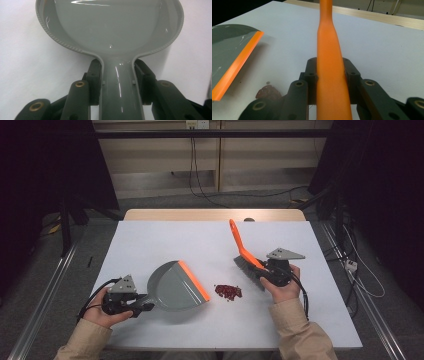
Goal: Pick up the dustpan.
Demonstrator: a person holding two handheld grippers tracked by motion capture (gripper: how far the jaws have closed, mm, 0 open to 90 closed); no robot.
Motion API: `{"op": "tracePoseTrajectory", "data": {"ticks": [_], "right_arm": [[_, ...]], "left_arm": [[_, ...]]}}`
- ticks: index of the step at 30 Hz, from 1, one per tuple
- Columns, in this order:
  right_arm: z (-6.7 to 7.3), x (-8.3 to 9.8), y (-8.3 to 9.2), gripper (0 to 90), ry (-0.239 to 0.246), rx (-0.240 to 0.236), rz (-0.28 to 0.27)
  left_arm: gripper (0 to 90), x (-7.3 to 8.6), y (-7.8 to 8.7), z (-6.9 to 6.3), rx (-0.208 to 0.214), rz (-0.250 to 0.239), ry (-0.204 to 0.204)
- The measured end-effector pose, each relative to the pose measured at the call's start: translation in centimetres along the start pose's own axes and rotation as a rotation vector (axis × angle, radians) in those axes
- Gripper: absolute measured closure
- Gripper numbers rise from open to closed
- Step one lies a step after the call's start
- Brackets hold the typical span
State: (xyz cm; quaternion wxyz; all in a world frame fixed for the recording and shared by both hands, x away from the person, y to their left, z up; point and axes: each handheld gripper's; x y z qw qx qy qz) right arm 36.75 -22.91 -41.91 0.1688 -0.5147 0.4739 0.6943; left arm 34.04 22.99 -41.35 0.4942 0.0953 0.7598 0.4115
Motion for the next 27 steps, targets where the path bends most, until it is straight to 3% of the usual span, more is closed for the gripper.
{"op": "tracePoseTrajectory", "data": {"ticks": [4,5,6,12,17,25,27], "right_arm": [[0.2,0.0,0.0,71.1,0.001,0.004,0.001],[0.2,0.0,-0.1,71.1,0.003,0.005,0.001],[0.3,0.0,-0.1,71.1,0.005,0.004,0.002],[0.6,0.2,-0.4,71.1,0.021,-0.002,0.014],[0.7,0.2,-0.4,71.1,0.019,0.002,0.019],[0.8,0.4,-0.6,71.1,0.023,0.002,0.024],[0.8,0.4,-0.7,71.1,0.027,0.002,0.029]], "left_arm": [[63.1,-0.1,-0.4,-0.4,0.015,0.015,-0.018],[63.1,-0.2,-0.4,-0.5,0.002,0.026,-0.021],[63.1,-0.2,-0.6,-0.6,0.024,0.019,-0.027],[63.1,-0.3,-1.1,-0.8,0.044,0.049,-0.042],[63.1,-0.3,-1.3,-0.9,0.03,0.062,-0.046],[63.1,-0.4,-1.6,-0.9,0.057,0.07,-0.045],[63.1,-0.4,-1.7,-1.0,0.041,0.074,-0.05]]}}
Point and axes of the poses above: each handheld gripper's, and its own axes: y roughly backward along the jaws, x roughly out of its underside, z roughly to its left, and after that the axes turned 7 degrees about y, right-handed
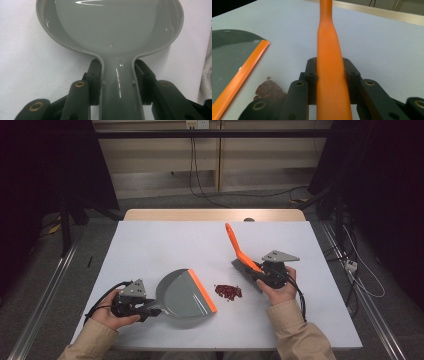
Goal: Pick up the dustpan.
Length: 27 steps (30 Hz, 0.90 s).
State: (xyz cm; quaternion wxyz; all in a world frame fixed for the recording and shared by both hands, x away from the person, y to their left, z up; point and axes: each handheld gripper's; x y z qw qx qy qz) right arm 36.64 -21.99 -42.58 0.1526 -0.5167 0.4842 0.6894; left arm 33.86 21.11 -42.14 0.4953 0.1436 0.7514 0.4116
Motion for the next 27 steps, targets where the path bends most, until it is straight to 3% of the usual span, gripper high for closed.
{"op": "tracePoseTrajectory", "data": {"ticks": [2,13,15,16,20,21,22,23,24,25,26,27], "right_arm": [[0.0,0.0,-0.1,71.1,0.0,-0.002,0.004],[0.6,0.4,-0.7,71.1,0.016,0.012,0.04],[0.7,0.6,-0.9,71.1,0.028,0.02,0.044],[0.8,0.7,-0.9,71.1,0.033,0.025,0.04],[1.4,0.8,-0.8,71.1,0.059,0.051,0.036],[1.6,0.9,-0.8,71.1,0.06,0.054,0.032],[1.8,0.9,-0.8,71.1,0.07,0.058,0.033],[2.0,0.9,-0.7,71.1,0.076,0.063,0.036],[2.3,0.9,-0.7,71.1,0.083,0.067,0.038],[2.5,0.9,-0.7,71.1,0.092,0.071,0.039],[2.8,0.9,-0.7,71.2,0.1,0.074,0.04],[3.0,0.9,-0.8,71.1,0.112,0.084,0.04]], "left_arm": [[63.1,0.0,-0.1,0.1,0.023,0.005,-0.002],[63.0,-0.3,-0.8,-0.1,0.039,0.013,-0.002],[63.0,-0.4,-1.0,-0.1,0.056,0.012,-0.01],[63.0,-0.5,-1.0,-0.3,0.039,0.012,-0.008],[62.9,-0.8,-1.4,-0.4,0.072,0.02,-0.013],[62.9,-0.8,-1.5,-0.3,0.068,0.029,-0.034],[62.9,-0.9,-1.7,-0.6,0.072,0.017,-0.014],[62.8,-1.0,-1.7,-0.7,0.059,0.03,-0.027],[62.8,-1.0,-1.8,-0.7,0.078,0.025,-0.026],[62.8,-1.1,-1.8,-0.8,0.063,0.039,-0.033],[62.8,-1.2,-1.9,-0.8,0.086,0.042,-0.041],[62.7,-1.3,-1.9,-1.0,0.077,0.039,-0.034]]}}
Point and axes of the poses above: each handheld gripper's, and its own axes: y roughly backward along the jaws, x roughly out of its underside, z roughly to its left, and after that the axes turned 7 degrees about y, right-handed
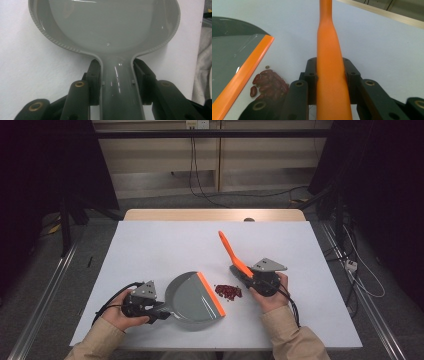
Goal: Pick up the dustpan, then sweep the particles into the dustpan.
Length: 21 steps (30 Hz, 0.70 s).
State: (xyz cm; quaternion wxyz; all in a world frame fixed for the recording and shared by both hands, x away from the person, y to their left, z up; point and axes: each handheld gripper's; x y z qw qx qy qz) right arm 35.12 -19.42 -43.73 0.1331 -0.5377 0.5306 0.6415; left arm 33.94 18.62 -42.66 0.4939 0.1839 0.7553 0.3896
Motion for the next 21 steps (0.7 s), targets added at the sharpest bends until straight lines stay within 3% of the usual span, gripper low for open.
{"op": "tracePoseTrajectory", "data": {"ticks": [4,21], "right_arm": [[0.7,-0.1,0.1,71.1,0.018,0.018,0.006],[1.5,-0.1,0.0,71.1,0.014,0.044,0.007]], "left_arm": [[62.7,-0.3,-0.2,-0.5,0.011,0.019,-0.019],[62.6,-0.6,-0.7,-0.9,0.018,0.013,-0.016]]}}
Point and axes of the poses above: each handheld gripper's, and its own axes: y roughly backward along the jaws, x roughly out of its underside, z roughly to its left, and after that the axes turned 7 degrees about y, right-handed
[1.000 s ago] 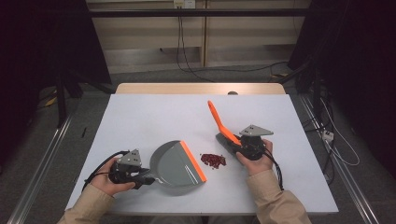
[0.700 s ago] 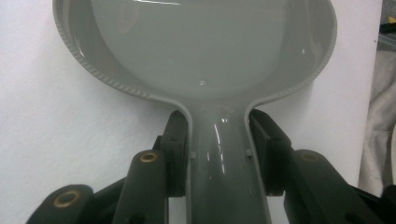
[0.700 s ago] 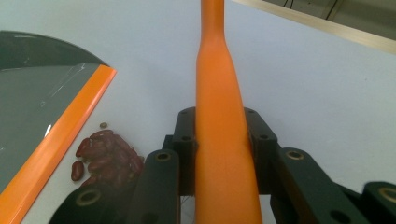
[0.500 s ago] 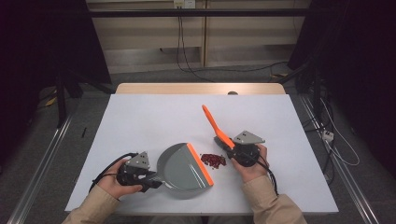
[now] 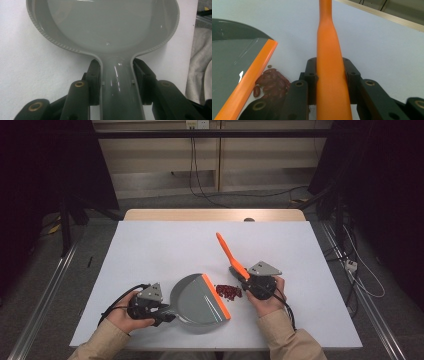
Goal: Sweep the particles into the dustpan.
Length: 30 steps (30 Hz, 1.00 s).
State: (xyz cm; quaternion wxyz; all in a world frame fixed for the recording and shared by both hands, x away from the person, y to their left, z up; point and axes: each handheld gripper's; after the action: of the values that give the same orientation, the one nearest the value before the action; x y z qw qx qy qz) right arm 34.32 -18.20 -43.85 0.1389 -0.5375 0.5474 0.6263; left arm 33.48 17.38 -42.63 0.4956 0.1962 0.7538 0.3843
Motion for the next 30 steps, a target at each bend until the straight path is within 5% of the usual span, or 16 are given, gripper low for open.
{"op": "tracePoseTrajectory", "data": {"ticks": [11,30], "right_arm": [[0.5,-0.1,0.0,71.1,-0.004,0.005,0.009],[2.1,-0.4,0.0,70.9,-0.077,0.008,-0.001]], "left_arm": [[62.6,-0.1,-0.1,-0.1,0.0,0.007,0.006],[62.4,-0.5,-0.5,-0.3,0.005,0.012,0.012]]}}
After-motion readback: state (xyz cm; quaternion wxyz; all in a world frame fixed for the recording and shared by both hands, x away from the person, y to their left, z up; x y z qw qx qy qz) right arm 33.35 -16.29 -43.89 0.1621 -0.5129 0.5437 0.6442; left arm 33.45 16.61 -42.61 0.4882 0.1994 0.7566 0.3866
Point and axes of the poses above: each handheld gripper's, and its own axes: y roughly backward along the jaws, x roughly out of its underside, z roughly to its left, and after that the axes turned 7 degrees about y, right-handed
